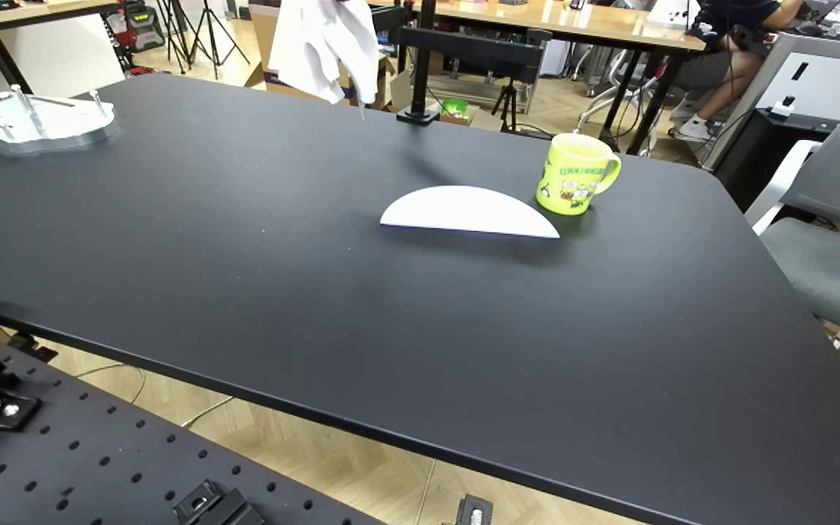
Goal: Hang the cloth on the black stand
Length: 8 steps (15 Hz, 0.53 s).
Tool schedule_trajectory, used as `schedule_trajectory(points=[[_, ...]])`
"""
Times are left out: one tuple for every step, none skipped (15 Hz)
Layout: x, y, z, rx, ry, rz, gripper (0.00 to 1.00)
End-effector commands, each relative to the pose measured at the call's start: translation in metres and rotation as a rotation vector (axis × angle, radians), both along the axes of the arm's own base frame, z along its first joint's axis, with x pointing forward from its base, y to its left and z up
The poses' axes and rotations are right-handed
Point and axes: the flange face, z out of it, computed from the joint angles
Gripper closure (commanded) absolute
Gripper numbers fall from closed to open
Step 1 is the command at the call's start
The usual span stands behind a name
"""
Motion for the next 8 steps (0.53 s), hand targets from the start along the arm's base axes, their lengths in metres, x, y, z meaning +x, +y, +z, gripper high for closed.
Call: schedule_trajectory(points=[[-0.004, 0.001, 0.024, 0.005, -0.031, -0.001, 0.01], [-0.006, 0.002, 0.030, -0.001, -0.042, 0.003, 0.00], [-0.008, 0.002, 0.037, -0.015, -0.065, 0.007, 0.00], [-0.010, 0.003, 0.044, -0.016, -0.086, 0.008, 0.00], [-0.002, 0.002, 0.026, -0.003, -0.050, 0.008, 0.00], [-0.004, 0.003, 0.034, -0.004, -0.064, 0.010, 0.00], [-0.005, 0.003, 0.039, -0.004, -0.074, 0.011, 0.00], [-0.006, 0.003, 0.042, -0.005, -0.080, 0.012, 0.00]])
